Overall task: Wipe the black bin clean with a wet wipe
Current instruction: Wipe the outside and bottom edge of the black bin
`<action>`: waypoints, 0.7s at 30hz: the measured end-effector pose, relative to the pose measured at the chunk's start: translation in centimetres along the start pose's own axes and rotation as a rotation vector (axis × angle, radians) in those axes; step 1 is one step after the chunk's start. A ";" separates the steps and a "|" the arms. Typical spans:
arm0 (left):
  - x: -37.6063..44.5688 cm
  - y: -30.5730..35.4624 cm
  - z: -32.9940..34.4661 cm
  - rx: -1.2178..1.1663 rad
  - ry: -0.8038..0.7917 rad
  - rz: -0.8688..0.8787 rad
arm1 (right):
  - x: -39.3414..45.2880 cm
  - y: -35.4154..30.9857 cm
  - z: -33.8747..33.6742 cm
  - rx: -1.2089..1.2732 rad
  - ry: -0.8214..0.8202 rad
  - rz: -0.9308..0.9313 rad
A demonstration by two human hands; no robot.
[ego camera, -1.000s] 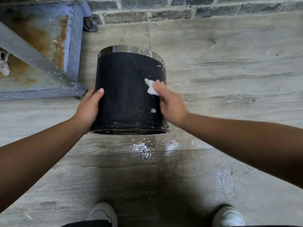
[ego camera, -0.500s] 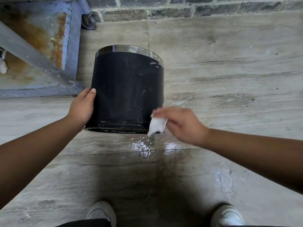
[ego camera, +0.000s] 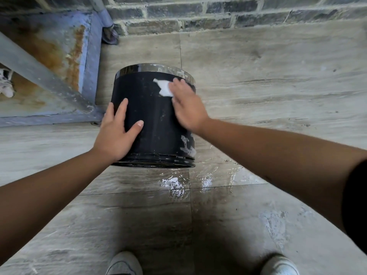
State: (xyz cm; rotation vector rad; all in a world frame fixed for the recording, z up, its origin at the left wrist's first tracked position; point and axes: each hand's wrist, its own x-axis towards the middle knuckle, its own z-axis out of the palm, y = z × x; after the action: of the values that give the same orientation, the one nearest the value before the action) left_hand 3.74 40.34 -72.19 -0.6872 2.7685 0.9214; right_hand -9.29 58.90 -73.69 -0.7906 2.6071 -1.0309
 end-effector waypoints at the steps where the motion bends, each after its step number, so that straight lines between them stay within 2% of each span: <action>1: 0.1 -0.2 -0.1 0.000 -0.003 -0.004 | -1.4 -0.3 0.7 -0.025 -0.004 -0.095; 4: 0.3 -1.2 0.0 -0.019 -0.010 -0.002 | -6.1 0.0 1.5 -0.014 -0.109 -0.353; 6: 0.5 -1.9 -0.2 -0.052 -0.017 -0.004 | -8.6 0.9 1.4 -0.024 -0.214 -0.417; 10: 0.9 -2.8 -0.3 -0.098 -0.041 0.001 | -11.9 1.9 1.3 0.032 -0.296 -0.426; 16: 1.2 -3.6 -0.4 -0.129 -0.051 0.001 | -13.4 1.6 1.4 0.102 -0.206 -0.332; 21: 1.5 -4.7 -0.6 -0.162 -0.055 0.011 | -13.9 1.8 -0.7 0.085 -0.306 -0.489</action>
State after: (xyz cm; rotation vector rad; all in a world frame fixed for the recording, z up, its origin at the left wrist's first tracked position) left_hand 4.61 36.07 -74.60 -0.6604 2.6737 1.1588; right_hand 1.19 68.21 -74.23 -1.4801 2.1443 -1.0248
